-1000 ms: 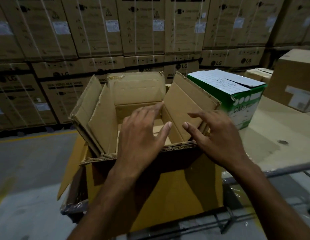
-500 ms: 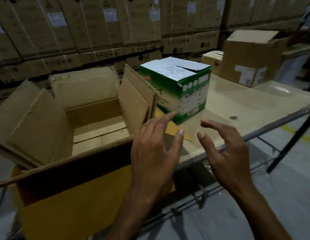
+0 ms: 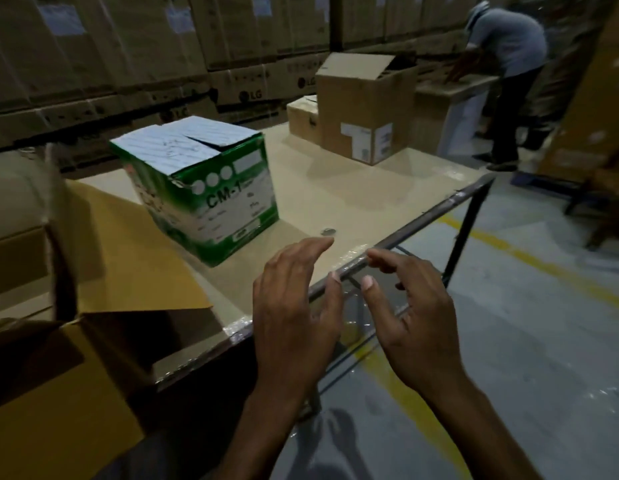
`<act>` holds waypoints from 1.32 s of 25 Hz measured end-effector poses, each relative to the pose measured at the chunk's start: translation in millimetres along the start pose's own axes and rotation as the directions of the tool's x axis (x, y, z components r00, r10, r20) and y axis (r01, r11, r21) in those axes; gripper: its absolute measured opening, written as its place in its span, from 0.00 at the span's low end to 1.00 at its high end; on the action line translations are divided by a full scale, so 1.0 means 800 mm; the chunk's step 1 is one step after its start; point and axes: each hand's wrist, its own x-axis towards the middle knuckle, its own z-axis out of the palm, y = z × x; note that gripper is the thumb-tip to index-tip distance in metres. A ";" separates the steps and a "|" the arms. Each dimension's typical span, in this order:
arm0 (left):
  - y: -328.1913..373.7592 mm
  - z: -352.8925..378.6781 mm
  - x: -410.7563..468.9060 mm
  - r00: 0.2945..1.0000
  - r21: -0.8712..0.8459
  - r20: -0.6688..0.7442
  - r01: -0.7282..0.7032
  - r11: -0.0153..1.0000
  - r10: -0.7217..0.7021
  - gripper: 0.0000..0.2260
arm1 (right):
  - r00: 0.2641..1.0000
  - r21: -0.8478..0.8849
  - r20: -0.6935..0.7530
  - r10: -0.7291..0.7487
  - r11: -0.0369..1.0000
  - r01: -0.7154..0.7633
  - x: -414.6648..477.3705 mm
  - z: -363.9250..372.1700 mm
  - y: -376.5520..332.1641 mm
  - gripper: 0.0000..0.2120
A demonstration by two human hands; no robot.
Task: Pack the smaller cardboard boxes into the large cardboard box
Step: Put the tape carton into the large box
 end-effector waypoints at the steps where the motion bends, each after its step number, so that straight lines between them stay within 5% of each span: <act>1: 0.012 0.022 0.010 1.000 0.010 0.019 -0.004 1.000 0.003 0.19 | 0.999 -0.017 -0.007 0.033 0.999 -0.033 0.009 -0.015 0.020 0.14; 9: 0.032 0.178 0.090 0.983 0.051 0.172 0.049 0.997 -0.057 0.14 | 0.979 -0.145 0.009 0.201 0.969 -0.198 0.099 -0.064 0.171 0.14; 19: -0.044 0.388 0.239 0.963 -0.041 0.204 0.189 0.981 -0.177 0.13 | 0.963 -0.131 0.148 0.227 0.969 -0.209 0.299 -0.004 0.340 0.15; 25: -0.091 0.450 0.307 0.943 0.058 0.127 0.301 0.952 -0.306 0.13 | 0.926 -0.021 0.326 0.190 0.981 -0.194 0.394 0.067 0.412 0.14; 33: -0.133 0.455 0.319 0.853 0.324 -0.168 0.522 0.789 -0.495 0.17 | 0.794 0.235 0.606 -0.046 0.964 -0.124 0.482 0.178 0.448 0.14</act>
